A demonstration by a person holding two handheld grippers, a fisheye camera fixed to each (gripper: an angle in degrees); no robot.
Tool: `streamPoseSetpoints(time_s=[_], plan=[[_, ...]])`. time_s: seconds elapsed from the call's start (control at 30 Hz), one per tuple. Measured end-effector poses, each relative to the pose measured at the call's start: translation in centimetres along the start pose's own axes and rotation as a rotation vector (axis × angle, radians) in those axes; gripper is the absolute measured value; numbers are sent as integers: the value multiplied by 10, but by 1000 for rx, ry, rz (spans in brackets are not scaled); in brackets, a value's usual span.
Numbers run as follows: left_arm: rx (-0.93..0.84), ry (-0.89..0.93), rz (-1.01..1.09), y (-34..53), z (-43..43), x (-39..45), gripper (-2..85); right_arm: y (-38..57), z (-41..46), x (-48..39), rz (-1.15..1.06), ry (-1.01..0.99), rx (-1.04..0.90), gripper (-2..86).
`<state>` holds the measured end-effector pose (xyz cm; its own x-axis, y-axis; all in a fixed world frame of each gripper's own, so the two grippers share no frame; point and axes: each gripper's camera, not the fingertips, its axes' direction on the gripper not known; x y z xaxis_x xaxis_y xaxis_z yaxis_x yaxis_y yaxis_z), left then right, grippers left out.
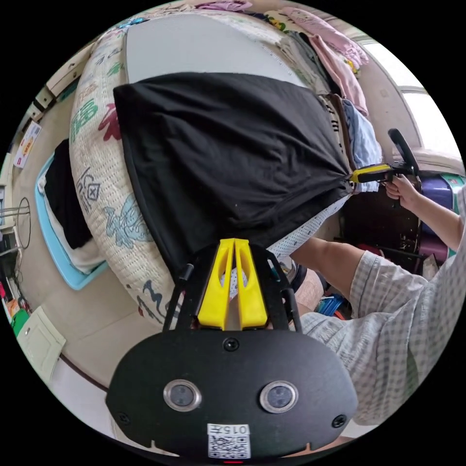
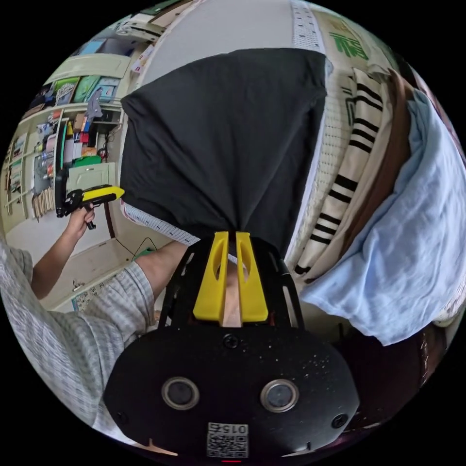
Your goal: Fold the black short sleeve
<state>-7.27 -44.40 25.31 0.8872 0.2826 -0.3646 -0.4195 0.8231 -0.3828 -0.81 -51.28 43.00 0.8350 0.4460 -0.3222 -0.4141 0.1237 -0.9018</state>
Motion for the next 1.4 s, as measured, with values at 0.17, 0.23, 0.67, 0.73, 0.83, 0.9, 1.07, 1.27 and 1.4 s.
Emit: streamPoseSetpoints(time_s=[0.17,0.23,0.67,0.73,0.83,0.9,1.07,1.27,1.4], plan=[[103,39,-82,-5,-9,1,46,-14,4,-8,-23,-8,91,61],[124,77,-74,-13,-1,5,63,-26,16,-20,-83,-36,88,68],[63,3,48,-35,78,25,27,-75,121,-47,-272,153,-71,28],[46,-13,74,-37,81,27,11,-79,126,-46,-289,161,-78,10],[85,-29,116,-32,75,30,1,-79,129,-44,-318,166,-62,-1],[106,-16,113,-26,71,28,-2,-77,133,-39,-319,157,-54,-4],[112,-14,110,-14,98,15,-3,-78,166,-23,-316,191,-47,-5],[130,21,129,-12,128,-6,-3,-84,188,-9,-289,239,-59,-5],[66,87,179,-20,138,-23,-2,-86,198,11,-334,210,-66,-6]])
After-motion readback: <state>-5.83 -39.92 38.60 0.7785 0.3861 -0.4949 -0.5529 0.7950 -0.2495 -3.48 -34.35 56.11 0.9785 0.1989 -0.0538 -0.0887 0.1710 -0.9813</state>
